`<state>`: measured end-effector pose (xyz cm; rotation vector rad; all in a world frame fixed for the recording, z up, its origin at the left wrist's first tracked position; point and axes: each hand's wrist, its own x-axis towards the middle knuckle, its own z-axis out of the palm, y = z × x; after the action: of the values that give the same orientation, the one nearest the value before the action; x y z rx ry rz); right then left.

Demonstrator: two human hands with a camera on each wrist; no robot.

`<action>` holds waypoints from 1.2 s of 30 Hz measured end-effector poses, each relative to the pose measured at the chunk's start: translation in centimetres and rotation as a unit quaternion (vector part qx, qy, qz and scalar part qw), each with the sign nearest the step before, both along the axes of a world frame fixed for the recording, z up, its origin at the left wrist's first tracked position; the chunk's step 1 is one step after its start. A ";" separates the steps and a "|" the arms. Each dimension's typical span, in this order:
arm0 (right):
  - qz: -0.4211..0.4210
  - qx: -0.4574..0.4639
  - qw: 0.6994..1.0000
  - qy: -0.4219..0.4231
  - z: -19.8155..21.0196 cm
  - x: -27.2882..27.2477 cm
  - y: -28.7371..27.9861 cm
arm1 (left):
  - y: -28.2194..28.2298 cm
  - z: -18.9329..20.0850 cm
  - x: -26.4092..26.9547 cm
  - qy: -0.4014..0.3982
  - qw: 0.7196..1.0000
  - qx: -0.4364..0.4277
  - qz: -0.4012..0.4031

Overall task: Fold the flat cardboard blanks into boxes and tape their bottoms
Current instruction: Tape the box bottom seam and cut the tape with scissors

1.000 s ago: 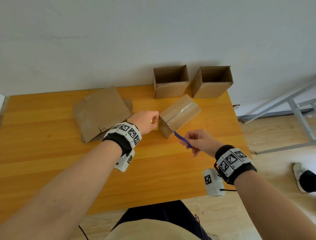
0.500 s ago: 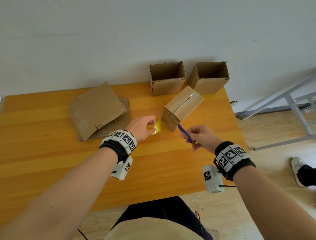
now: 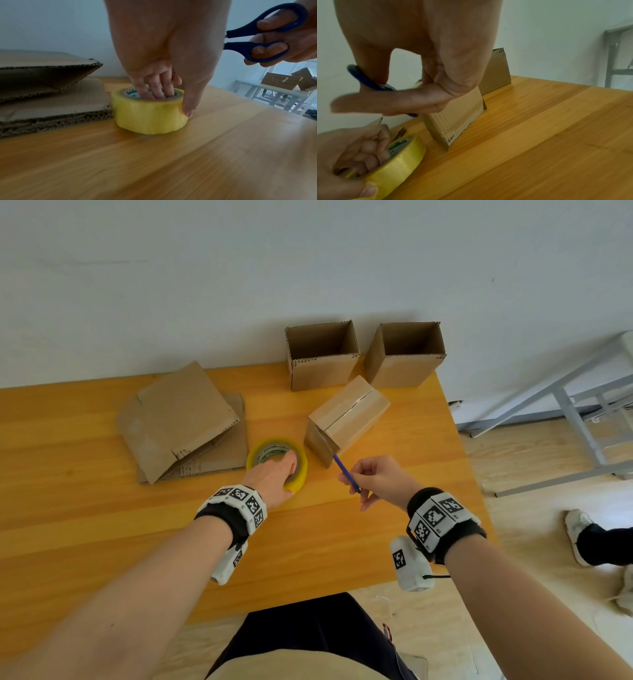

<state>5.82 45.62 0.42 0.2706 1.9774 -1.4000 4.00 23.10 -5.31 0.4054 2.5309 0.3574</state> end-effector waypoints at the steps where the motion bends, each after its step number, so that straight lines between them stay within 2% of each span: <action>1: 0.007 0.007 1.000 0.003 -0.2 0.0 0.0 | 0.1 -0.1 0.1 0.001 1.000 0.001 0.005; 5: 0.038 0.035 0.999 0.017 -1.0 0.1 0.1 | 0.1 -0.7 0.1 0.003 1.000 -0.001 0.014; 11: 0.029 0.044 0.998 0.029 -1.7 0.0 0.0 | -0.1 -1.2 0.1 -0.028 0.999 0.008 0.029; 15: 0.028 0.042 0.998 0.034 -2.1 -0.2 0.0 | -0.1 -0.9 -0.4 -0.040 0.997 0.053 0.046; 19: 0.033 0.034 0.998 0.034 -2.4 -0.2 0.0 | 0.6 1.2 -1.9 0.057 0.980 0.159 0.106; 22: 0.042 0.040 0.998 0.040 -2.6 -0.4 0.0 | 1.2 3.3 -3.4 0.107 0.967 0.218 0.078; 25: 0.044 0.044 0.997 0.036 -2.6 -0.7 0.1 | 1.4 4.0 -4.8 0.092 0.974 0.201 0.042; 30: 0.075 0.061 0.995 0.014 -2.7 -0.9 -0.2 | 1.2 4.4 -5.7 0.066 0.979 0.190 0.035; 36: 0.094 0.086 0.990 -0.065 -2.9 -1.8 -0.6 | 1.3 4.9 -5.8 0.045 0.976 0.210 0.046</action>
<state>3.97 45.03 -2.49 0.2402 1.9628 -1.0683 -1.80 24.36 -0.43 0.4711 2.5593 0.9379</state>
